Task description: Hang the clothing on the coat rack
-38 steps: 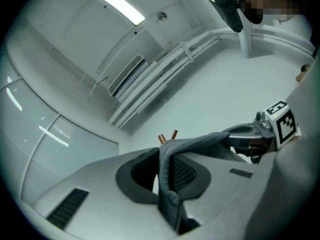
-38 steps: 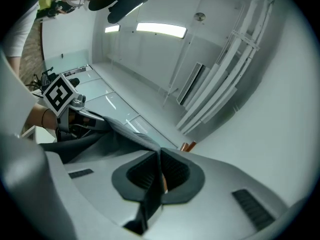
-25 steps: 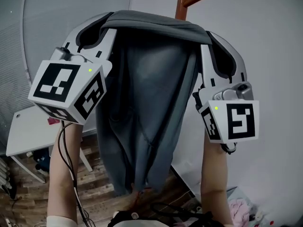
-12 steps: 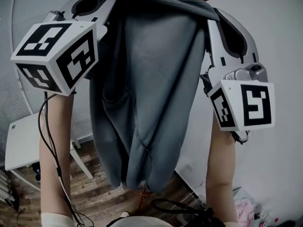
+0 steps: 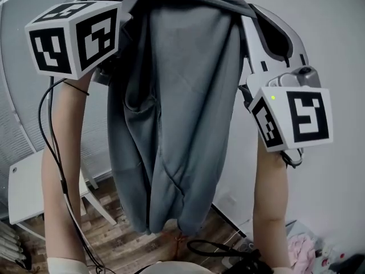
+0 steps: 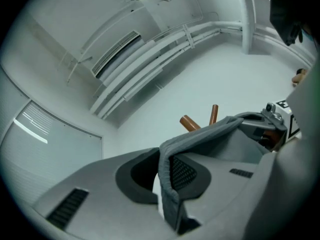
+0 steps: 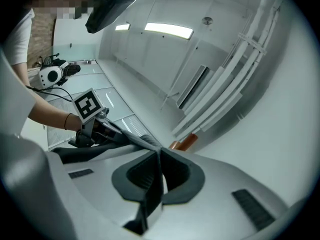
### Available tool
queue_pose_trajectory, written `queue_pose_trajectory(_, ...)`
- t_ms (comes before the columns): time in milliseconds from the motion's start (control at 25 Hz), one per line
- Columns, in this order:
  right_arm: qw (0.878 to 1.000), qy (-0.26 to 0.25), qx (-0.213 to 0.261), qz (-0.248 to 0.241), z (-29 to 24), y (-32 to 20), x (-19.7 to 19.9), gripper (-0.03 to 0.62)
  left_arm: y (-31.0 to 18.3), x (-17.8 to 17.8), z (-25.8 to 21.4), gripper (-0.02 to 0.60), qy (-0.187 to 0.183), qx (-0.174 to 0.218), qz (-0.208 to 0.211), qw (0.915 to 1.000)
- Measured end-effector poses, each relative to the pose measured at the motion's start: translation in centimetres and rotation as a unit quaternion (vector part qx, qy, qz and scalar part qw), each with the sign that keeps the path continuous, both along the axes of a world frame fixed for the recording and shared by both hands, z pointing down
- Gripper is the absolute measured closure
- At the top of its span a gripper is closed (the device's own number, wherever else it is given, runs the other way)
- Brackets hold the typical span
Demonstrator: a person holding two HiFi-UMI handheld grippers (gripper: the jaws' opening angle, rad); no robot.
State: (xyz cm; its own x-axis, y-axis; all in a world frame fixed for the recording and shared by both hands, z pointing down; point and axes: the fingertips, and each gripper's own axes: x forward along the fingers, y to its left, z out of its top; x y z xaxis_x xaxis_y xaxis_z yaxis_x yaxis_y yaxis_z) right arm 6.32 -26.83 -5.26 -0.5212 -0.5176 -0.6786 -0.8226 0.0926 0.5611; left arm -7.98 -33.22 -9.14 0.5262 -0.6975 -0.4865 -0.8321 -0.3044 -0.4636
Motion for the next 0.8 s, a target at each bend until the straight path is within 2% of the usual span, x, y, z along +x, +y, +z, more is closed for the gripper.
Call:
queue_pose_trajectory(160, 1.0, 0.004, -0.019, -0.002, 0.6, -1.8, -0.3, 0.571, -2.1, -0.1, 0.8, 0.541, 0.0, -0.02, 0.021, 0.9996)
queue_pose_trajectory(600, 0.999, 0.009, -0.047, -0.011, 1.6, -2.8, -0.5, 0.571, -4.1, 0.3, 2.7, 0.541, -0.011, -0.062, 0.026, 0.9977)
queue_pose_trajectory(800, 0.998, 0.01, -0.056, -0.015, 1.8, -3.0, -0.5, 0.571, -4.2, 0.4, 3.0, 0.541, -0.01, -0.069, 0.029, 0.9971)
